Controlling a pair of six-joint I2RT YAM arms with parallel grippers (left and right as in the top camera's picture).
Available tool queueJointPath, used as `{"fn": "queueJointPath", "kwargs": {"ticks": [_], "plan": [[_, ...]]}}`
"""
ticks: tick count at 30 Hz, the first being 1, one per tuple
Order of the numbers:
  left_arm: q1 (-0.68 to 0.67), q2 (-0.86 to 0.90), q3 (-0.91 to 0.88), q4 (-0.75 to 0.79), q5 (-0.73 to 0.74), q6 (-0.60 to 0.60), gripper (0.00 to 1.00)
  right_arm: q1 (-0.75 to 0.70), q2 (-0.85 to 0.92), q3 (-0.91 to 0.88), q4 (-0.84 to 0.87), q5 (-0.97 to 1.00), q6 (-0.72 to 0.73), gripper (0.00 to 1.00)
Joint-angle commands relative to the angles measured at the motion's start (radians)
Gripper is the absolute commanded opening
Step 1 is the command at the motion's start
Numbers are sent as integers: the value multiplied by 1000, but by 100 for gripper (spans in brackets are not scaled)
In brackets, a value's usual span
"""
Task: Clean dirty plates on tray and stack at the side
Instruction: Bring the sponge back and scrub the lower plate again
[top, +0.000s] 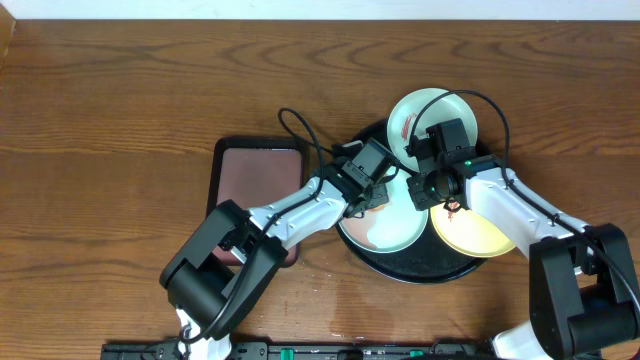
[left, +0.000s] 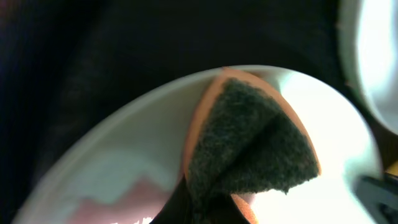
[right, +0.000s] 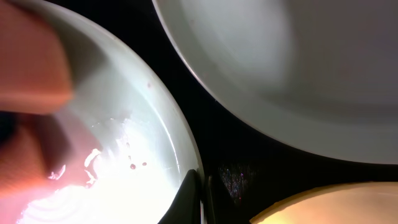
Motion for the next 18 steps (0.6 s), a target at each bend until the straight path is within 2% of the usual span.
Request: {"fn": "queueJointPath", "kwargs": {"ticks": [1, 5, 10, 18], "plan": [[39, 31, -38, -89, -208, -1, 7, -2, 16, 11, -16, -3, 12, 1], [69, 14, -38, -130, -271, 0, 7, -2, 16, 11, -21, -2, 9, 1], [110, -47, -38, -146, -279, 28, 8, -2, 16, 11, -22, -2, 10, 1], [129, -285, -38, -180, -293, 44, 7, 1, 16, 11, -21, -2, 10, 1]]}}
